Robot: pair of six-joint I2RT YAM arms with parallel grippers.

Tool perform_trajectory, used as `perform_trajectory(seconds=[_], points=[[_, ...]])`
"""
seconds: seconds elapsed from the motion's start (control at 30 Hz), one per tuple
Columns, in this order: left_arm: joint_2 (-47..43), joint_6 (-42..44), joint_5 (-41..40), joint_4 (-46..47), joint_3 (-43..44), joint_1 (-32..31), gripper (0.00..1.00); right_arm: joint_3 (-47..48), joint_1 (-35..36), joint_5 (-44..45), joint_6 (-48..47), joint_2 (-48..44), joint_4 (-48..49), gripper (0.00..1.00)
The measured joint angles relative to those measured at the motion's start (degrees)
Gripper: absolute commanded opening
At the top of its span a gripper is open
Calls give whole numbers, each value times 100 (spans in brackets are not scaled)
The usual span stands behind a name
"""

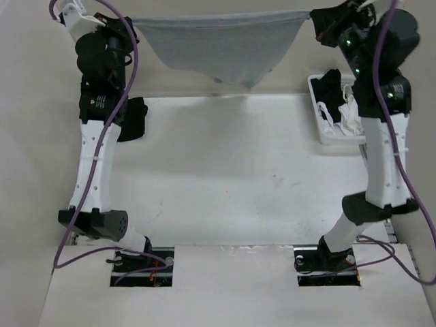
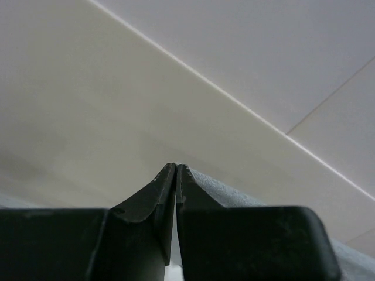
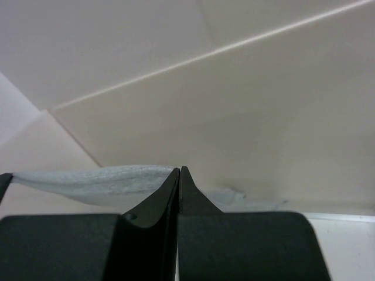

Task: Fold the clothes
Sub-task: Flatten the tank top out

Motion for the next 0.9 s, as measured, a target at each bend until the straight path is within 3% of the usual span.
perform_trajectory(seconds=[0.1,0.23,0.43,0.57,0.67,0.77,0.9], points=[[-457,2,50,216,-420,-20,2,-970,-7,-44,2,-905,201,0],[-1316,-24,-15,673,-1915,-118,2,-3534,-7,-35,61,-2339,789,1],[-2649,-98,-461,1106,-5252,-717,2,-7840,87,157,433,-4146,1416,0],[-3810,-149,-903,839,-7366,-1390,2,-10201,660,444,813,-5637,1231,0],[-4994,-275,-1246,227,-8352,-1858,1,-10981,1305,616,1161,-6756,876,0],[-6205,-546,-1532,-546,-8695,-2192,1,-11322,2157,824,1670,-7707,507,0],[-7475,-1051,-1768,-1445,-8668,-2538,0,-11444,4065,1384,2627,-8441,-186,0]])
